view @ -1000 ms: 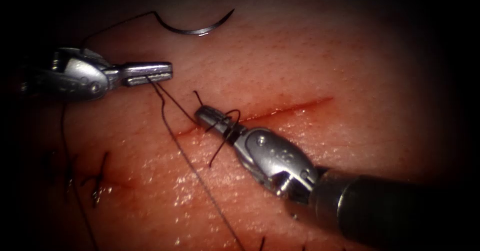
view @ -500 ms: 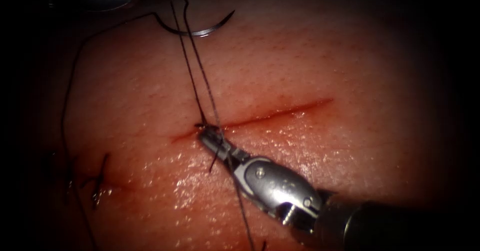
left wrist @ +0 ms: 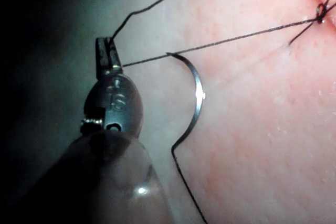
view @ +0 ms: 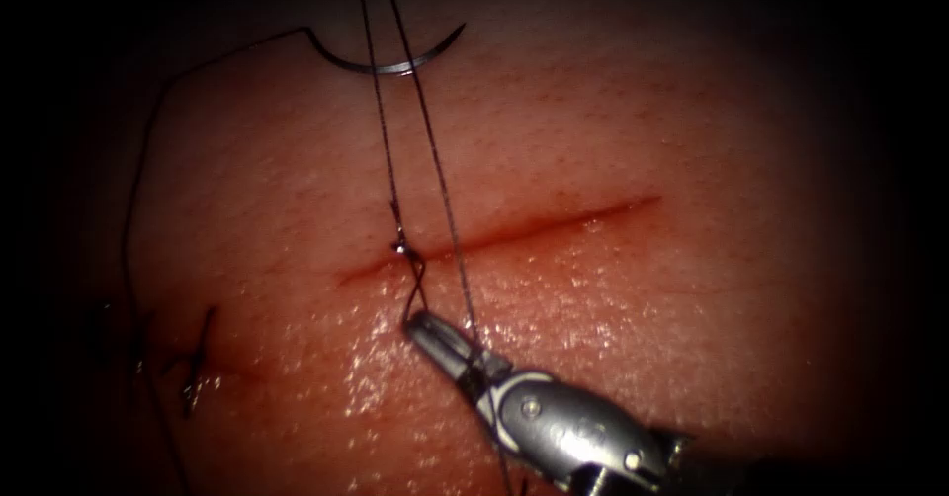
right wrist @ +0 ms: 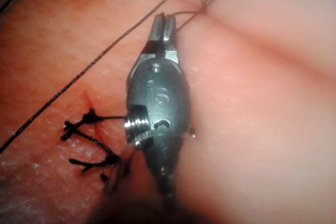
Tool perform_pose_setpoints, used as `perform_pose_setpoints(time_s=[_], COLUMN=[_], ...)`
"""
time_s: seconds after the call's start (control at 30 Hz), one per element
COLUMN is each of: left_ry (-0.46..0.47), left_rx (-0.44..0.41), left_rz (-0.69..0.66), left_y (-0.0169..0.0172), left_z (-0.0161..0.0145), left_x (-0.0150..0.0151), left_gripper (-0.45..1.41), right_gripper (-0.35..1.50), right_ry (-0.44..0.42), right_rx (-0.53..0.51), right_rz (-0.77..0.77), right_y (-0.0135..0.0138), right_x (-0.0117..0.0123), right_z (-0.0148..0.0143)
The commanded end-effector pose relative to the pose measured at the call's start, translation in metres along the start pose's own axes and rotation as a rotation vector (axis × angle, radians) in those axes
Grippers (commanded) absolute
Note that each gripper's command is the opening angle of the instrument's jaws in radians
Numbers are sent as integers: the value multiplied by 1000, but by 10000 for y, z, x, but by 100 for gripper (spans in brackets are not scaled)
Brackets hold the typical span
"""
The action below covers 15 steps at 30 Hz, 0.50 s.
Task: Wound Closure
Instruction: Pull downward through loops while pulling upward on working end with left end-effector
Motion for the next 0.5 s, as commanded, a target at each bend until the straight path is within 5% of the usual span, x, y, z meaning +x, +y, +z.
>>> perform_pose_setpoints(time_s=[0.03,0.5], left_ry=[-2,-40], left_rx=[4,103], left_rz=[8,-10], left_y=[-3,-18], left_z=[8,21], left_x=[-6,-27], left_gripper=[-45,-45], right_gripper=[-35,-35], right_ry=[-2,-12], right_rx=[9,70], right_rz=[-4,-6], right_y=[-10,-35], right_x=[0,15], right_z=[-9,-43])
